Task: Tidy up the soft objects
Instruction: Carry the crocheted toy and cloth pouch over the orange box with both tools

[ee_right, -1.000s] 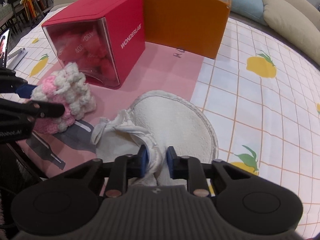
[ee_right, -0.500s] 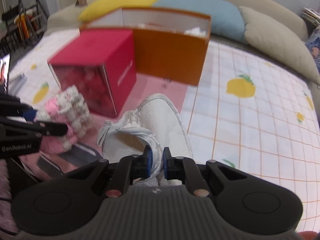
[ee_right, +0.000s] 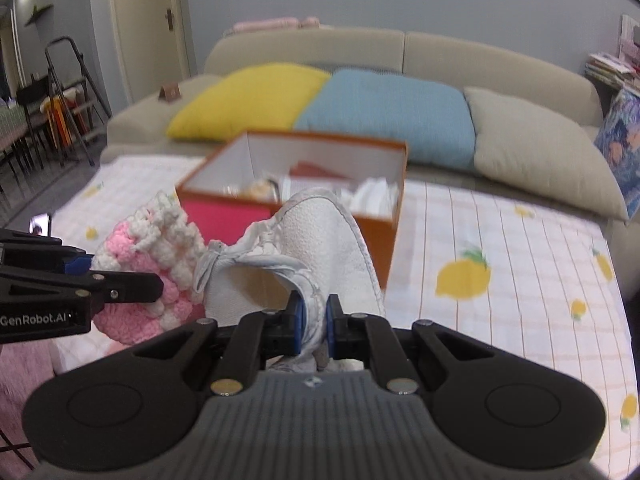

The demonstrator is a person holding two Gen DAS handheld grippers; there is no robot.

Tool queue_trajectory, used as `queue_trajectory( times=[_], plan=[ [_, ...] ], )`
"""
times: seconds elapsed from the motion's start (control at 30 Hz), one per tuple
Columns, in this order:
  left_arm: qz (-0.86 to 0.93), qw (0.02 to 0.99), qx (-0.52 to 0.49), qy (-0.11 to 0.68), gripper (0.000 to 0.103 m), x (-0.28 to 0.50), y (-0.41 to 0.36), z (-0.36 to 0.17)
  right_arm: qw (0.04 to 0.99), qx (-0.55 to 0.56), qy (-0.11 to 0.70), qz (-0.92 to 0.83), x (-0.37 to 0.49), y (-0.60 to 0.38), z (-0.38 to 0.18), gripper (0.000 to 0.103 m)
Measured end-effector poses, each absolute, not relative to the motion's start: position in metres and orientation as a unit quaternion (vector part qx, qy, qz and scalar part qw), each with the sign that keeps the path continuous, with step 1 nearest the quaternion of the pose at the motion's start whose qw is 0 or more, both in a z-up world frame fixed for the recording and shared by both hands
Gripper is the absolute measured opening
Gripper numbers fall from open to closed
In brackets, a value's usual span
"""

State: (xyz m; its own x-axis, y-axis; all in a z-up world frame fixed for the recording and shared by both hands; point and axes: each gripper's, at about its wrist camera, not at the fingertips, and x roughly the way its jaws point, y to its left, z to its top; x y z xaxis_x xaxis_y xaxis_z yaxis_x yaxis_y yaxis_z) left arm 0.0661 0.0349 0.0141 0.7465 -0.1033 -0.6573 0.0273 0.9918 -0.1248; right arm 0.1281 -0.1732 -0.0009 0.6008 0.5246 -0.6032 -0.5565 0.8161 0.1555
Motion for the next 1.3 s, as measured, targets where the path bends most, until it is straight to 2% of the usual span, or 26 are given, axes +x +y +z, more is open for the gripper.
queue_trajectory(
  times=[0.4, 0.57, 0.9, 1.3],
  plan=[
    [-0.003, 0.956, -0.031, 0.291, 0.029, 0.125, 0.056, 0.051, 0.903, -0.023, 0.268, 0.336, 0.184, -0.140, 0.050, 0.009],
    [0.007, 0.951, -0.022, 0.307, 0.029, 0.159, 0.068, 0.050, 0.901, -0.006, 0.277, 0.334, 0.222, -0.121, 0.053, 0.009],
    [0.009, 0.931, -0.034, 0.364, 0.029, 0.219, 0.089, 0.016, 0.892, -0.049, 0.328, 0.308, 0.291, -0.063, 0.014, 0.010],
    [0.029, 0.908, 0.008, 0.418, 0.029, 0.262, 0.095, -0.024, 0.882, -0.140, 0.356, 0.277, 0.333, -0.027, -0.035, 0.010]
  ],
)
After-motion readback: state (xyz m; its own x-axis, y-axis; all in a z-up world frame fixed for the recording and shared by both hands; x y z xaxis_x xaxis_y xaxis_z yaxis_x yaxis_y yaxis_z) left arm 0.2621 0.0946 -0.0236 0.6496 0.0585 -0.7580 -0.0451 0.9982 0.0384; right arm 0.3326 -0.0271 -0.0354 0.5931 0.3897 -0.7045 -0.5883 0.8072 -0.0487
